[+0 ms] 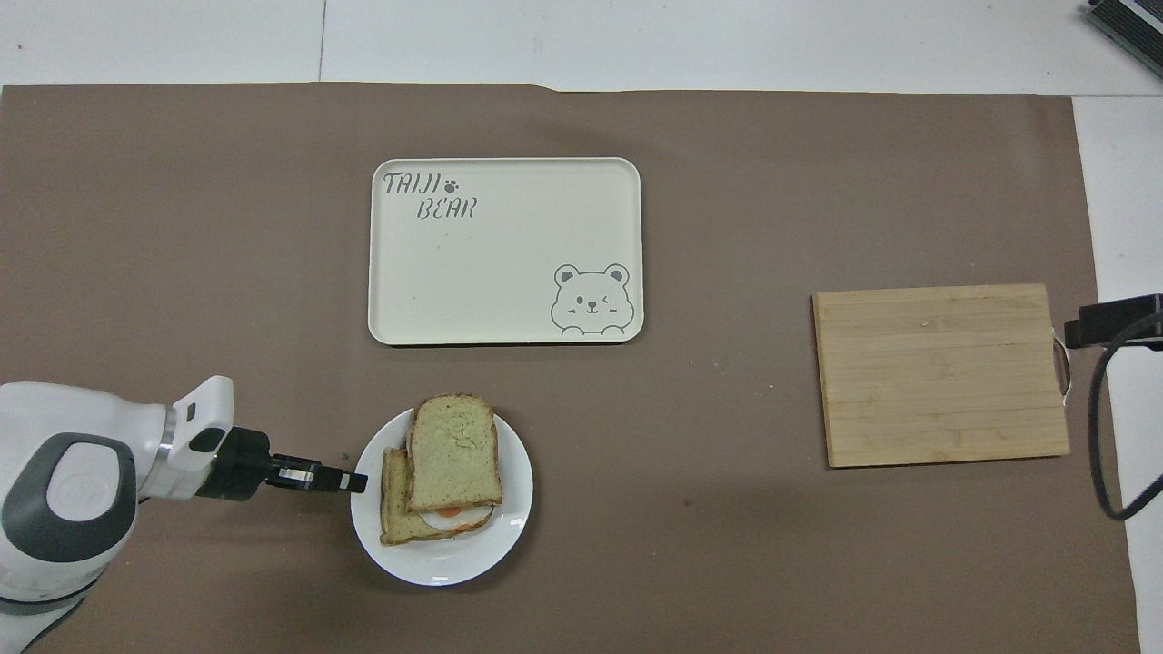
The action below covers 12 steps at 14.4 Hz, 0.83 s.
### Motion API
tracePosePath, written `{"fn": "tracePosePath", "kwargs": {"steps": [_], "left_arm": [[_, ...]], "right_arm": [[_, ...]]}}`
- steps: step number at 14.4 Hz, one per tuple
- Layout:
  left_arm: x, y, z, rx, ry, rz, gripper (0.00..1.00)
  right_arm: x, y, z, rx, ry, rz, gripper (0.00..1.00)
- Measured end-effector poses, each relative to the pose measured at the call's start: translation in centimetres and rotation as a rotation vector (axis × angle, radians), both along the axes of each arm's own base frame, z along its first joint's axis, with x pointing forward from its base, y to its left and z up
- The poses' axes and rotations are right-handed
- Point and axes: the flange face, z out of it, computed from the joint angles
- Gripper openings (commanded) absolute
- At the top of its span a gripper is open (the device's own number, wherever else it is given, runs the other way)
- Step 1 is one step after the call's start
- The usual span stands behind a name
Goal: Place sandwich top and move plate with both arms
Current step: 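Slide the plate with the left gripper onto the bear tray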
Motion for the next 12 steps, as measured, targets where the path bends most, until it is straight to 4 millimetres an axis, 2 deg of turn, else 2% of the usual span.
{"fn": "tracePosePath", "kwargs": {"steps": [3,7,12], "left_arm": [[3.2,2.5,1.7,-0.085,-0.023,0.067,0.0],[7.4,2.7,3.2,-0.152,-0.073,0.14,0.0],[13.3,4.0,4.7,-0.141,-0.183,0.261,0.0]], "right_arm": [[0.0,0.2,0.0,0.0,0.002,0.003,1.0],[0.0,0.4,0.0,0.0,0.003,0.008,1.0],[0.0,0.4,0.0,0.0,0.002,0.008,1.0]]}}
